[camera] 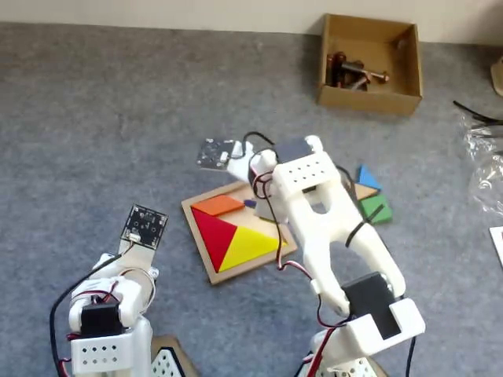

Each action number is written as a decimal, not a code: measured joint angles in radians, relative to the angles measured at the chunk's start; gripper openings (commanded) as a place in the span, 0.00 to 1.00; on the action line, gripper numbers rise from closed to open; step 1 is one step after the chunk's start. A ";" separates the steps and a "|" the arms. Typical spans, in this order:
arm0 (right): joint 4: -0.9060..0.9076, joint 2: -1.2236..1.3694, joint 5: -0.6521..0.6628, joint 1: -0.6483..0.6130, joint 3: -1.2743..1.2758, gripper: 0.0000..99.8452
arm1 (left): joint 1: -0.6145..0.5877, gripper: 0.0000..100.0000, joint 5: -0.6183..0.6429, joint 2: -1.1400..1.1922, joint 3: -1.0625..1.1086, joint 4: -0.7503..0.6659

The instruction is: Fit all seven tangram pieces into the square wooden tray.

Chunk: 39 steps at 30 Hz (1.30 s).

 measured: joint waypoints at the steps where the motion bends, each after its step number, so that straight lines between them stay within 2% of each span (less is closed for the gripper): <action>1: -0.018 0.000 -0.014 -0.006 0.000 0.01 | 0.000 0.01 0.000 0.000 0.000 0.000; 9: -0.126 0.000 -0.046 -0.094 0.000 0.01 | 0.000 0.01 0.000 0.000 0.000 0.000; 17: -0.161 0.137 -0.069 -0.098 0.000 0.01 | 0.000 0.01 0.000 0.000 0.000 0.000; 39: -0.287 0.137 -0.072 -0.100 0.000 0.01 | 0.000 0.01 0.000 0.000 0.000 0.000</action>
